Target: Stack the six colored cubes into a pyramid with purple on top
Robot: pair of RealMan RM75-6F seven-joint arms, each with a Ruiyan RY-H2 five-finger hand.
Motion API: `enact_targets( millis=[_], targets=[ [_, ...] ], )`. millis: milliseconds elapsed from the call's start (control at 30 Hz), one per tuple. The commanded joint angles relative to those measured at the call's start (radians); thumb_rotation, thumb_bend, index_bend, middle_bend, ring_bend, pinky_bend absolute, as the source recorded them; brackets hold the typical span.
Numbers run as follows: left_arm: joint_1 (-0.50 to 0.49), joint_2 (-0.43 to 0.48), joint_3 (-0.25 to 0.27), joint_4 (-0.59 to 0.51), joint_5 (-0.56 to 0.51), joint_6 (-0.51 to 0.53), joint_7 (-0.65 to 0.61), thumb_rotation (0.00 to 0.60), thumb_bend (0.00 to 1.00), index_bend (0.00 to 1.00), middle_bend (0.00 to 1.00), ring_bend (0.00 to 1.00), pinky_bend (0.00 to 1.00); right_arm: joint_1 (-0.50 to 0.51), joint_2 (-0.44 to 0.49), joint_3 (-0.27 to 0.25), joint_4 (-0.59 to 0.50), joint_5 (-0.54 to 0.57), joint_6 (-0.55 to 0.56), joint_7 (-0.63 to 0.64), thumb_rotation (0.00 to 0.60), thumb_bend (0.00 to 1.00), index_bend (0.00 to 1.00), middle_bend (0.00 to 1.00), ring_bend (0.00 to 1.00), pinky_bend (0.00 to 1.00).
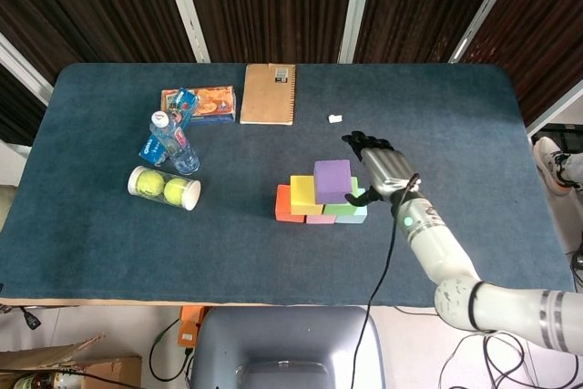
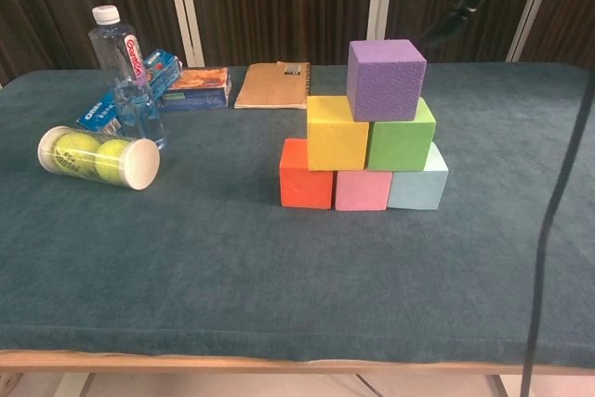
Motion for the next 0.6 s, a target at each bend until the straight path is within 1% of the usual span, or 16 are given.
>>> enact_targets(
  millis=[33, 67, 100, 133, 167, 233, 267, 367, 400, 500, 533, 600],
  targets=[
    [0.016, 0.031, 0.004, -0.098, 0.019, 0.035, 0.038, 0.569, 0.17, 0.06, 0.05, 0.00, 0.09, -0.344, 0.125, -0.096, -0.108, -0.557, 0.157, 0.163, 0.600, 0.20, 0.00, 0.00, 0.00, 0.00],
    [0.020, 0.034, 0.003, -0.133, 0.025, 0.051, 0.049, 0.573, 0.17, 0.03, 0.05, 0.00, 0.09, -0.437, 0.128, -0.146, -0.094, -0.713, 0.212, 0.205, 0.600, 0.20, 0.00, 0.00, 0.00, 0.00],
    [0.024, 0.033, 0.003, -0.155, 0.030, 0.066, 0.059, 0.581, 0.17, 0.02, 0.05, 0.00, 0.09, -0.505, 0.124, -0.186, -0.069, -0.827, 0.256, 0.238, 0.600, 0.20, 0.00, 0.00, 0.00, 0.00],
    [0.027, 0.028, 0.002, -0.174, 0.036, 0.082, 0.070, 0.589, 0.16, 0.01, 0.05, 0.00, 0.09, -0.570, 0.114, -0.226, -0.031, -0.935, 0.304, 0.275, 0.600, 0.20, 0.00, 0.00, 0.00, 0.00],
    [0.032, 0.017, 0.004, -0.192, 0.045, 0.101, 0.094, 0.597, 0.16, 0.00, 0.05, 0.00, 0.09, -0.651, 0.090, -0.274, 0.034, -1.057, 0.372, 0.329, 0.600, 0.20, 0.00, 0.00, 0.00, 0.00],
    [0.040, -0.002, 0.007, -0.218, 0.053, 0.126, 0.133, 0.600, 0.16, 0.00, 0.04, 0.00, 0.09, -0.751, 0.041, -0.331, 0.152, -1.186, 0.467, 0.407, 0.600, 0.20, 0.00, 0.00, 0.00, 0.00],
    [0.045, -0.015, 0.010, -0.231, 0.061, 0.142, 0.161, 0.600, 0.15, 0.00, 0.03, 0.00, 0.09, -0.805, 0.004, -0.355, 0.231, -1.238, 0.520, 0.459, 0.600, 0.20, 0.00, 0.00, 0.00, 0.00],
    [0.057, -0.048, 0.020, -0.246, 0.086, 0.183, 0.210, 0.600, 0.15, 0.00, 0.03, 0.00, 0.09, -0.908, -0.085, -0.388, 0.402, -1.302, 0.615, 0.558, 0.600, 0.20, 0.00, 0.00, 0.00, 0.00],
    [0.061, -0.057, 0.024, -0.246, 0.094, 0.194, 0.219, 0.600, 0.15, 0.00, 0.03, 0.00, 0.09, -0.931, -0.108, -0.393, 0.444, -1.311, 0.635, 0.575, 0.600, 0.20, 0.00, 0.00, 0.00, 0.00],
    [0.066, -0.087, 0.036, -0.221, 0.126, 0.219, 0.222, 0.600, 0.14, 0.00, 0.02, 0.00, 0.08, -0.988, -0.178, -0.392, 0.550, -1.321, 0.682, 0.592, 0.600, 0.20, 0.00, 0.00, 0.00, 0.00],
    [0.066, -0.095, 0.040, -0.212, 0.129, 0.217, 0.219, 0.600, 0.13, 0.00, 0.02, 0.00, 0.08, -0.999, -0.194, -0.390, 0.571, -1.320, 0.687, 0.588, 0.600, 0.20, 0.00, 0.00, 0.00, 0.00],
    [0.066, -0.095, 0.060, -0.209, 0.135, 0.192, 0.253, 0.600, 0.11, 0.00, 0.01, 0.00, 0.08, -1.017, -0.224, -0.381, 0.606, -1.316, 0.693, 0.574, 0.600, 0.20, 0.00, 0.00, 0.00, 0.00]
  ],
)
